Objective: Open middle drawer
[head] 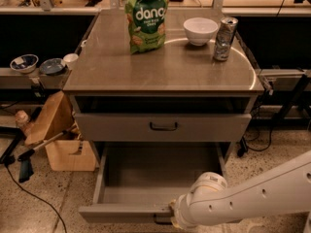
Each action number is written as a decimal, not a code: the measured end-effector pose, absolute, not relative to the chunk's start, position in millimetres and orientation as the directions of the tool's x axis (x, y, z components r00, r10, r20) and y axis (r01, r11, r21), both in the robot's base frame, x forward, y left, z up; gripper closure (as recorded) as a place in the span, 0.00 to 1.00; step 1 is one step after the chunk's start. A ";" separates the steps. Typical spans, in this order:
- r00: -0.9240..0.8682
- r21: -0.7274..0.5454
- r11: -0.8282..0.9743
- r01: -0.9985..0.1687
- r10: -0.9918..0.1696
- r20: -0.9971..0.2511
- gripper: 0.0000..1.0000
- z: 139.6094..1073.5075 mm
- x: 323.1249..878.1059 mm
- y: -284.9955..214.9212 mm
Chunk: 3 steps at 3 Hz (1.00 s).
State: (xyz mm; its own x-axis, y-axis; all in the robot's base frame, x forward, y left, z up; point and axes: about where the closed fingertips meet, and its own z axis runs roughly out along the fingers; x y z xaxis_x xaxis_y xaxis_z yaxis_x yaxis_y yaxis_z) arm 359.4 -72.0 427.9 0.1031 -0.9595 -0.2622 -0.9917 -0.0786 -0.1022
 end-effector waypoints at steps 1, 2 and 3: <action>0.106 -0.106 -0.080 -0.991 -0.957 -0.268 0.66 431.8 360.3 -71.1; 0.111 -0.111 -0.083 -0.990 -0.955 -0.275 0.44 434.6 358.6 -70.1; 0.146 -0.131 -0.112 -0.985 -0.946 -0.290 0.20 452.8 342.3 -66.5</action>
Offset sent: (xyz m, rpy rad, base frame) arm -0.0452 -0.0193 0.1217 0.0818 -0.0601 0.1157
